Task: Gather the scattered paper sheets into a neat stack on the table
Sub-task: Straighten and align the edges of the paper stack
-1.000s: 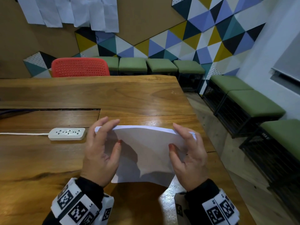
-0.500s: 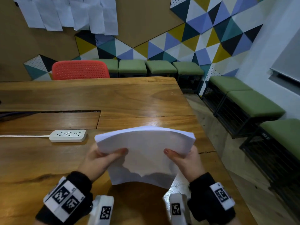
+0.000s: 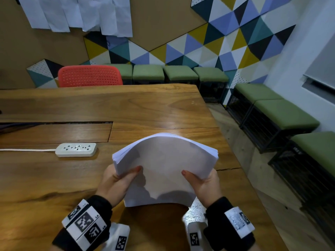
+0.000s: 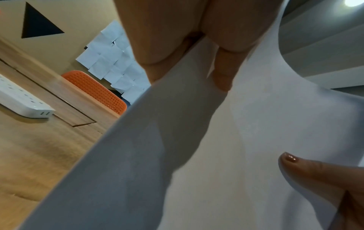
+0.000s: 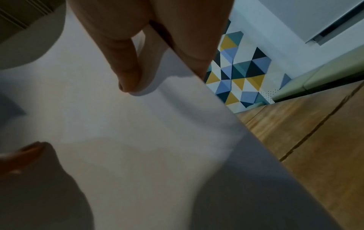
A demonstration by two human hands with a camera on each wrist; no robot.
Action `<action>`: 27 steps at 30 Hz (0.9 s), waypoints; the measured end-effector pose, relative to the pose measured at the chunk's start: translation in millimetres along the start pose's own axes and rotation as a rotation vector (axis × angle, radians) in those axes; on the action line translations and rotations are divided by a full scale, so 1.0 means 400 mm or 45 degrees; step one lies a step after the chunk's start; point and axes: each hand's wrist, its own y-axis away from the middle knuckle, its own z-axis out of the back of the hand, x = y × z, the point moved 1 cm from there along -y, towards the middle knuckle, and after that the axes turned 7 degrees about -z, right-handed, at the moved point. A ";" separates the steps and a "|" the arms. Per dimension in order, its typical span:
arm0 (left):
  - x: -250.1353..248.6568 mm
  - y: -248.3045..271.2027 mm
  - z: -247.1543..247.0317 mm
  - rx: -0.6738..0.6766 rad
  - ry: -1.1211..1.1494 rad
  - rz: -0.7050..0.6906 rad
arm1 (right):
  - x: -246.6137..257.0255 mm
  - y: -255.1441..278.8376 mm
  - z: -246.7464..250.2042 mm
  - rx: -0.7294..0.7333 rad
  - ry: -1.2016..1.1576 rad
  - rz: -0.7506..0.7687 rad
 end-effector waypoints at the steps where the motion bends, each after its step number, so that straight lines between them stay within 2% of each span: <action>1: 0.003 0.001 0.000 -0.028 -0.008 0.005 | -0.003 -0.001 0.000 0.002 0.003 -0.006; 6: 0.010 0.010 -0.009 -0.061 0.003 0.124 | -0.033 -0.001 -0.008 0.016 -0.010 -0.065; 10: 0.011 0.005 -0.008 -0.031 0.022 0.058 | -0.035 -0.006 -0.009 -0.014 -0.054 -0.026; 15: 0.063 0.000 0.002 0.040 -0.085 0.095 | -0.079 -0.004 -0.017 -0.016 0.025 -0.163; 19: 0.076 -0.006 0.009 0.081 -0.207 0.036 | -0.089 -0.010 -0.013 -0.063 0.109 -0.238; 21: 0.068 -0.016 0.017 0.038 -0.227 -0.003 | -0.088 -0.013 -0.006 -0.104 0.138 -0.191; 23: 0.064 -0.030 0.030 -0.066 -0.070 0.038 | -0.090 -0.016 0.014 -0.206 0.226 -0.244; 25: 0.061 -0.047 0.042 -0.209 0.105 0.098 | -0.093 -0.012 0.037 -0.269 0.042 -0.413; 27: 0.048 -0.057 0.047 -0.274 0.287 0.143 | -0.095 -0.002 0.041 -0.118 -0.387 -0.555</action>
